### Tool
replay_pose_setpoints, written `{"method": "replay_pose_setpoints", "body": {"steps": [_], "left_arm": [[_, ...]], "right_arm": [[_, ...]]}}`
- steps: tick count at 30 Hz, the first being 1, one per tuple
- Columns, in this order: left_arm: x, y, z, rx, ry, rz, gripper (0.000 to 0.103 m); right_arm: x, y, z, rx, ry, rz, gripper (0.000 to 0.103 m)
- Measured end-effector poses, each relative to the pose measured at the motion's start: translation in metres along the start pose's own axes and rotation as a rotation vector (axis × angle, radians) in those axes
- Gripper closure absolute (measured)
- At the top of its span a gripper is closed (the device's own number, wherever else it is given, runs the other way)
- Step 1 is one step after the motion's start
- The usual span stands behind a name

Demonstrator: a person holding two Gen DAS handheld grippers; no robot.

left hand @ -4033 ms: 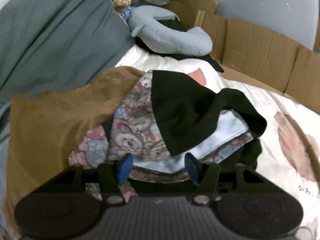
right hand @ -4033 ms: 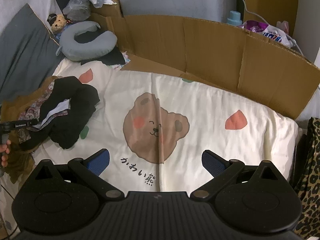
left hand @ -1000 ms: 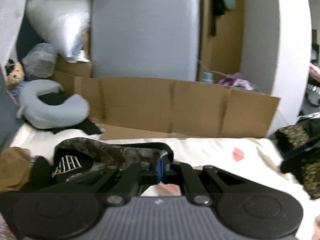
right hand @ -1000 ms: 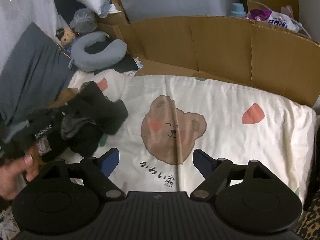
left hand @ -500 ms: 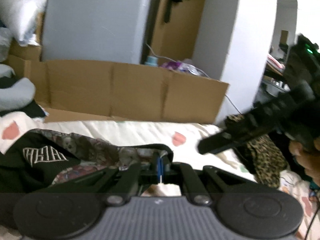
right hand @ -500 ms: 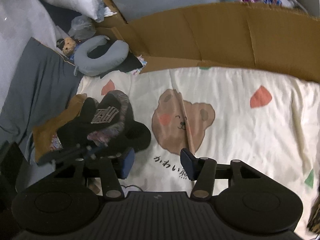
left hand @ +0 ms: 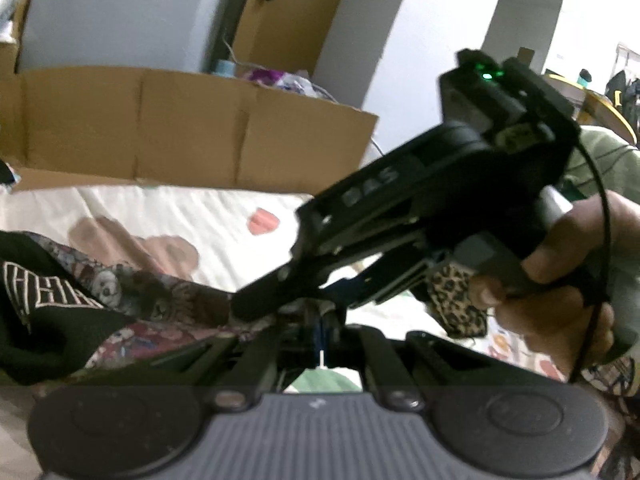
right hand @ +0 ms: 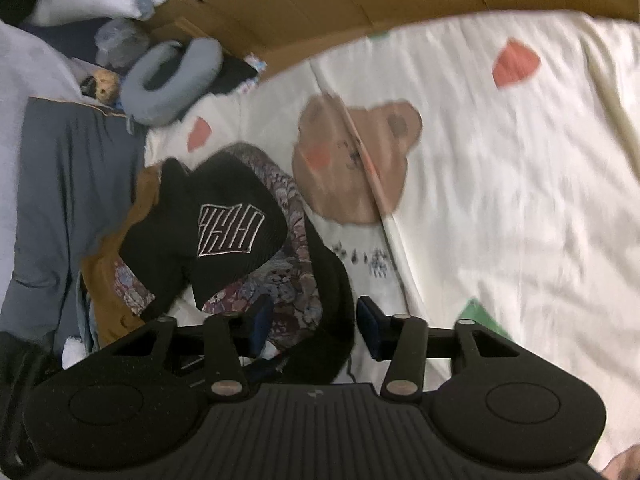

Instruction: Fold clothes

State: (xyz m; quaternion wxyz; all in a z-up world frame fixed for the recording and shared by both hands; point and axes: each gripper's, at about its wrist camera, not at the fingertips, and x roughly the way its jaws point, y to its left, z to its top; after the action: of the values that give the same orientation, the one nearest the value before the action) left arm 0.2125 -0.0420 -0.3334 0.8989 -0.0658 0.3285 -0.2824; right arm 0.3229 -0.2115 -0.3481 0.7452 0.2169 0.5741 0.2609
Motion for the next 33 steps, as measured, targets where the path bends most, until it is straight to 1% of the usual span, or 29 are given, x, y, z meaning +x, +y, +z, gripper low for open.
{"method": "replay_pose_setpoints", "body": {"steps": [1,3,4,6,8,9,10,12,14,15,16,18,22,27,29,31,33], "left_arm": [[0.002,-0.002,-0.003,0.000,0.007,-0.012,0.102],[0.005,-0.006,-0.006,0.000,0.028,-0.025,0.102],[0.005,-0.005,-0.008,0.000,0.042,-0.025,0.102],[0.006,-0.005,-0.010,-0.003,0.068,-0.026,0.101],[0.006,0.000,-0.011,-0.026,0.093,-0.023,0.098],[0.006,0.002,-0.011,-0.039,0.104,-0.021,0.095],[0.006,0.006,-0.010,-0.051,0.112,-0.014,0.092],[0.005,0.013,-0.009,-0.078,0.128,0.012,0.088],[0.000,0.021,-0.009,-0.098,0.141,0.039,0.082],[-0.003,0.025,-0.008,-0.106,0.146,0.054,0.077],[-0.008,0.030,-0.009,-0.114,0.150,0.076,0.074],[-0.018,0.042,-0.011,-0.133,0.159,0.117,0.071],[-0.036,0.070,-0.012,-0.189,0.171,0.199,0.070],[-0.063,0.105,-0.016,-0.248,0.165,0.327,0.068],[-0.079,0.118,-0.019,-0.268,0.161,0.378,0.066],[-0.094,0.129,-0.023,-0.279,0.156,0.438,0.059],[-0.107,0.140,-0.028,-0.294,0.156,0.494,0.057]], "right_arm": [[0.003,-0.002,-0.002,0.004,0.017,-0.007,0.072],[0.007,-0.009,-0.007,0.019,0.040,-0.023,0.083],[0.007,-0.010,-0.008,0.015,0.040,-0.028,0.094],[0.007,-0.013,-0.010,0.007,0.039,-0.038,0.102],[0.005,-0.015,-0.012,-0.004,0.032,-0.046,0.102],[0.003,-0.015,-0.012,-0.009,0.026,-0.048,0.102],[0.002,-0.016,-0.012,-0.015,0.019,-0.051,0.102],[-0.002,-0.018,-0.011,-0.024,0.005,-0.058,0.102],[-0.008,-0.021,-0.009,-0.026,-0.023,-0.071,0.103],[-0.011,-0.023,-0.008,-0.027,-0.037,-0.077,0.103],[-0.014,-0.025,-0.006,-0.022,-0.052,-0.083,0.103],[-0.024,-0.032,-0.002,-0.012,-0.085,-0.098,0.103],[-0.041,-0.044,0.005,0.004,-0.140,-0.122,0.103],[-0.066,-0.055,0.008,0.018,-0.198,-0.152,0.103],[-0.075,-0.059,0.008,0.028,-0.218,-0.164,0.103],[-0.085,-0.063,0.008,0.038,-0.238,-0.175,0.103],[-0.093,-0.065,0.006,0.043,-0.252,-0.185,0.103]]}}
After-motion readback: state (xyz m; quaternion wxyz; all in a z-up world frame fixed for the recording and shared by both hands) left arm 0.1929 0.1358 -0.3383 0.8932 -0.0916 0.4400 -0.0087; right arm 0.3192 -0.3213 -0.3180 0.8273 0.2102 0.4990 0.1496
